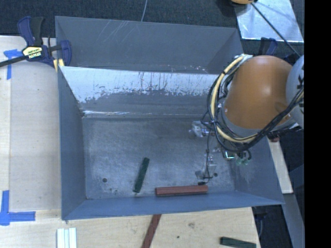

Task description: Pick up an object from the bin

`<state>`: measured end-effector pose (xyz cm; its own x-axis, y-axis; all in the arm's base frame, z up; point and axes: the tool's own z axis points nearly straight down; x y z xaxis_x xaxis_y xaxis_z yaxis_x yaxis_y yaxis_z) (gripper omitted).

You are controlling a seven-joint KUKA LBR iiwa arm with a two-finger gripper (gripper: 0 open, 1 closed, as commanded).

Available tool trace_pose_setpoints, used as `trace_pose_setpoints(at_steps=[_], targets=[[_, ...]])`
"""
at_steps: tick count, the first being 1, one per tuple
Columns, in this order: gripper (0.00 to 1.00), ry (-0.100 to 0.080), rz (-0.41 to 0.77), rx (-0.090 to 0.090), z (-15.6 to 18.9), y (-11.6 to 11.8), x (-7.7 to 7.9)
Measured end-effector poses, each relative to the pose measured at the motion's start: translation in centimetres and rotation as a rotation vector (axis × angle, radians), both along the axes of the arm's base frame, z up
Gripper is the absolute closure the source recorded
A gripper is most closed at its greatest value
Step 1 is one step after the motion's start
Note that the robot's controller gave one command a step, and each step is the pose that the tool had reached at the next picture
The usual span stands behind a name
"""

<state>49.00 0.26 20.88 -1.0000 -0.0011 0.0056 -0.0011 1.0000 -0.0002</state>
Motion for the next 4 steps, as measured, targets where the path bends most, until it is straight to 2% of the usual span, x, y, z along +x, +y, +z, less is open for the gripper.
trace_pose_setpoints(at_steps=[1,2,3,4], targets=[[0.00,-0.009,0.000,0.000,0.4,0.0,0.2],[0.00,-0.014,0.083,0.000,-3.0,1.1,0.9],[0.00,-0.010,0.178,0.000,-5.9,7.6,1.8],[0.00,-0.013,0.255,0.005,-10.7,9.3,2.0]])
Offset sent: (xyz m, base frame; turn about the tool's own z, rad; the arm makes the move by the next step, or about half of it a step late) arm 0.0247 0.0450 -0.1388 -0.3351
